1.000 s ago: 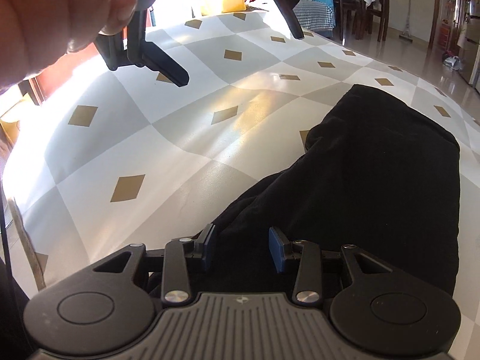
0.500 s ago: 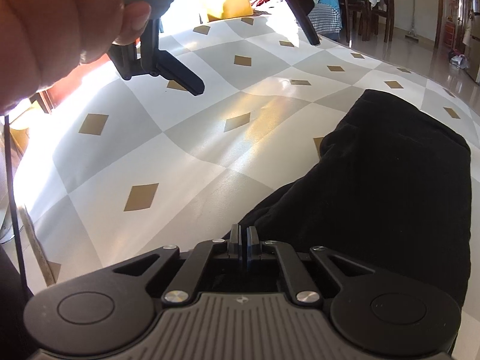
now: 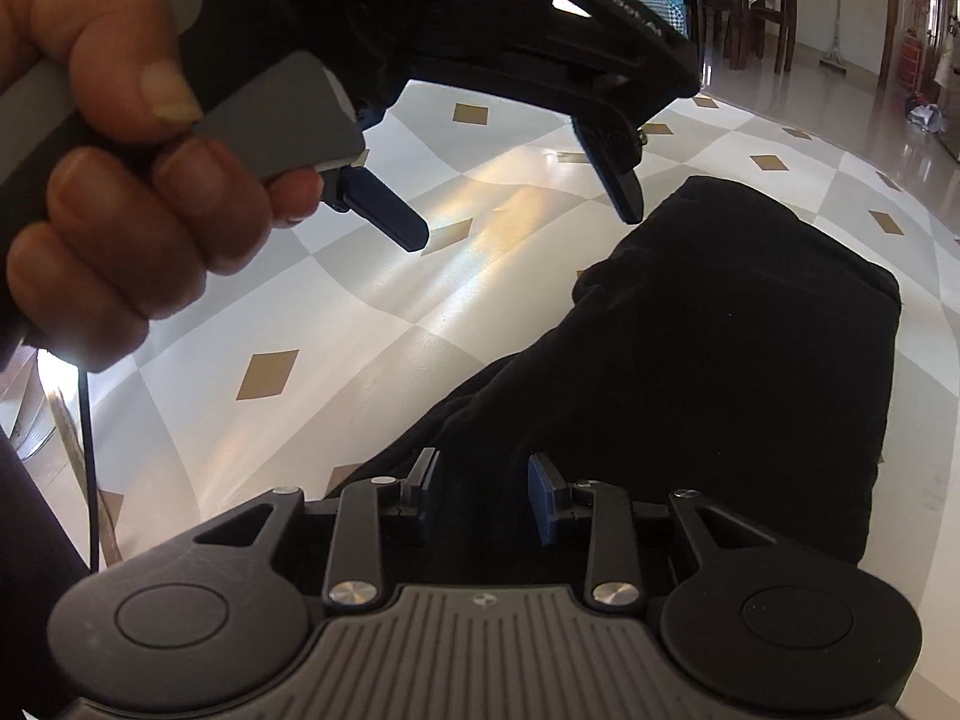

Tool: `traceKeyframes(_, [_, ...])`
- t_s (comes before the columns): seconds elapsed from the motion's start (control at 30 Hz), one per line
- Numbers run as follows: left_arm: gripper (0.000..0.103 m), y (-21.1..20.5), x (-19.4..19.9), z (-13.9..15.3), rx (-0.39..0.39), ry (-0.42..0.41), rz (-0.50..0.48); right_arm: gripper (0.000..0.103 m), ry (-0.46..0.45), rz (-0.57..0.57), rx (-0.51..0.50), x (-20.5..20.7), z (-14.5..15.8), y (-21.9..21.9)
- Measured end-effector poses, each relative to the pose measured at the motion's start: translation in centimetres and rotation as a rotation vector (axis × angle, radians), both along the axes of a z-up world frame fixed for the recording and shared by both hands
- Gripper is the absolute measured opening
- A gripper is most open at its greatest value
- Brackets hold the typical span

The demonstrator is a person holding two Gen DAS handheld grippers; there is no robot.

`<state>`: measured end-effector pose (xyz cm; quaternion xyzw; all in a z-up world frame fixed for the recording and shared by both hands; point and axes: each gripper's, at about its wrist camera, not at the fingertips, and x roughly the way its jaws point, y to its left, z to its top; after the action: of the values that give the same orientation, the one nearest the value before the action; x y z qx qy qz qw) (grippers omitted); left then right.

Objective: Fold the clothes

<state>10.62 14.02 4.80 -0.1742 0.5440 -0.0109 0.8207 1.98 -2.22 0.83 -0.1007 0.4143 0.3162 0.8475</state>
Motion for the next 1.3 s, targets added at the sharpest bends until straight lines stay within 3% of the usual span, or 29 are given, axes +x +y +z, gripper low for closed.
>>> traceKeyframes(0.33, [0.103, -1.3, 0.5, -2.4, 0.101, 0.037, -0.047, 0.037, 0.076, -0.082, -0.013, 3.0, 1.1, -4.8])
traceKeyframes(0.77, [0.103, 0.2, 1.3, -5.7, 0.177, 0.103, 0.006, 0.041, 0.116, -0.272, 0.042, 9.2, 0.8, -9.9])
traceKeyframes(1.3, [0.103, -1.2, 1.8, -6.3, 0.21, 0.109, -0.003, 0.046, 0.064, -0.476, 0.152, 15.0, 0.3, -13.5])
